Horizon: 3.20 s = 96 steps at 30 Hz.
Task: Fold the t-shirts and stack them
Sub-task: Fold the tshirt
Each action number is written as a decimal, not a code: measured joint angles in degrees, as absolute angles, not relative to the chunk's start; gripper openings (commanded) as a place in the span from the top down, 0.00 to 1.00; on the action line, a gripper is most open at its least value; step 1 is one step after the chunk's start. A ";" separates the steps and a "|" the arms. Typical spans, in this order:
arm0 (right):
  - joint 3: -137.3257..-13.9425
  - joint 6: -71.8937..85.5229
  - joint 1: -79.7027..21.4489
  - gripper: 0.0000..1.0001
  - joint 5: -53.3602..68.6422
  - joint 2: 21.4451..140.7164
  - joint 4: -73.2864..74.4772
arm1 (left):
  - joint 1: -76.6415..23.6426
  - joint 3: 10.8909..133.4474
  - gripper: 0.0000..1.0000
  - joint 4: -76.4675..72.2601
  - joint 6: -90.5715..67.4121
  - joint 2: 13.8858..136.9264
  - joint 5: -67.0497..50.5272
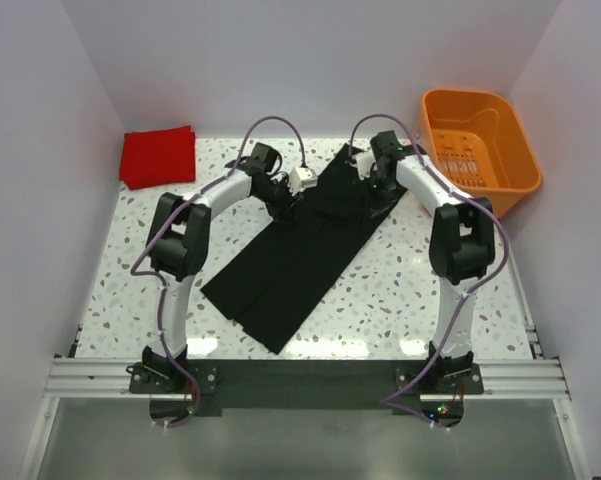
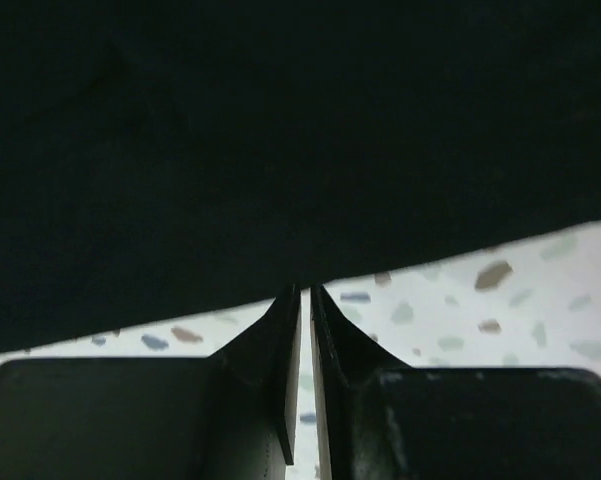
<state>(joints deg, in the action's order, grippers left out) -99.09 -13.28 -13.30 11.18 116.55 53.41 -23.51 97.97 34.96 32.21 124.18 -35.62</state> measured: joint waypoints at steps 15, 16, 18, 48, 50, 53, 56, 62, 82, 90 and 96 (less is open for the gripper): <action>-125.01 -14.61 -18.35 0.91 2.85 140.81 53.15 | -16.73 84.66 0.71 31.86 29.71 120.49 -35.81; -127.46 -15.09 -19.05 0.91 2.28 142.26 53.17 | -16.71 82.81 0.71 31.64 29.63 119.26 -35.79; -131.46 -16.14 -20.56 0.90 1.30 144.49 52.95 | -16.64 79.13 0.71 30.72 29.52 116.90 -35.83; -122.63 -14.11 -21.76 0.75 9.80 130.91 48.86 | -16.45 84.93 0.66 28.36 18.48 116.42 -33.10; -120.27 -13.28 -21.91 0.76 11.60 131.20 49.84 | -16.45 85.32 0.66 28.36 18.04 118.28 -32.34; -117.34 -12.34 -22.13 0.76 12.99 132.09 50.06 | -16.43 87.00 0.67 28.77 17.61 120.95 -30.81; -116.11 -11.75 -22.11 0.76 13.08 133.62 50.09 | -16.27 88.79 0.67 28.80 17.45 122.74 -29.69; -119.11 -11.33 -21.76 0.75 12.73 137.67 49.69 | -15.97 93.08 0.69 28.82 17.10 125.60 -28.18; -129.54 -14.33 -19.77 0.52 8.01 142.69 47.59 | -14.72 100.68 0.50 28.12 17.08 130.15 -29.26; -124.42 -17.65 -19.38 0.05 9.82 127.26 45.52 | -12.69 92.14 0.00 25.17 21.19 110.34 -35.44; -111.87 -19.49 -19.46 0.01 16.08 103.33 36.16 | -11.75 88.53 0.00 19.57 25.06 90.21 -39.66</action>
